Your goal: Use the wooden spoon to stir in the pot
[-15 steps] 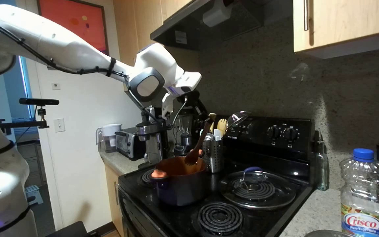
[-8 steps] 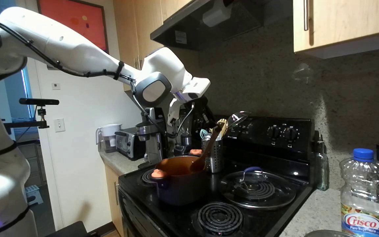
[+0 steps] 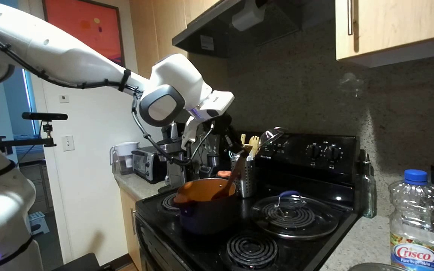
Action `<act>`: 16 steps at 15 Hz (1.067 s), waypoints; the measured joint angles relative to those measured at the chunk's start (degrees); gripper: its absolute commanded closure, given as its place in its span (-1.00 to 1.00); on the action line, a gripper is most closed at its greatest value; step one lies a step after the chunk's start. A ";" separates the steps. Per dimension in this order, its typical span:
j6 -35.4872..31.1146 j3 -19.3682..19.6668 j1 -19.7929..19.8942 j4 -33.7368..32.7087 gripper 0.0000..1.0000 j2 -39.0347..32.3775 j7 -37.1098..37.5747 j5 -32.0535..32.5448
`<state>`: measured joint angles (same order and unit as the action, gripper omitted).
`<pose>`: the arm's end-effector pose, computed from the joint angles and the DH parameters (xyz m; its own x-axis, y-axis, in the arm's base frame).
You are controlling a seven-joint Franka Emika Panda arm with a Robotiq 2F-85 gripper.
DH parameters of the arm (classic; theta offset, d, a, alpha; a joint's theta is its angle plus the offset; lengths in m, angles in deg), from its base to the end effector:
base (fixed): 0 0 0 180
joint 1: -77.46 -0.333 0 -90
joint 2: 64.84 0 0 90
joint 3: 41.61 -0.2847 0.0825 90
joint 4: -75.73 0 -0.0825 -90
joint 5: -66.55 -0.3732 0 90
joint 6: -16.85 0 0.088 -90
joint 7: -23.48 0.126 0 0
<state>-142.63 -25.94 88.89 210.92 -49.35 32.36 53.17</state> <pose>0.4546 -0.2481 0.4688 0.4762 -0.6904 0.5445 -0.6125 -0.7048 -0.3579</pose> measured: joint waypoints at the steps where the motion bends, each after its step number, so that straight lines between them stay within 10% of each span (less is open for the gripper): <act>1: 0.00 0.01 0.12 1.55 0.88 1.61 -0.97 0.02; 16: -0.05 -3.53 -6.19 17.03 0.88 22.09 -7.38 1.82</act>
<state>-142.68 -29.47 82.70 227.95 -27.26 24.99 54.99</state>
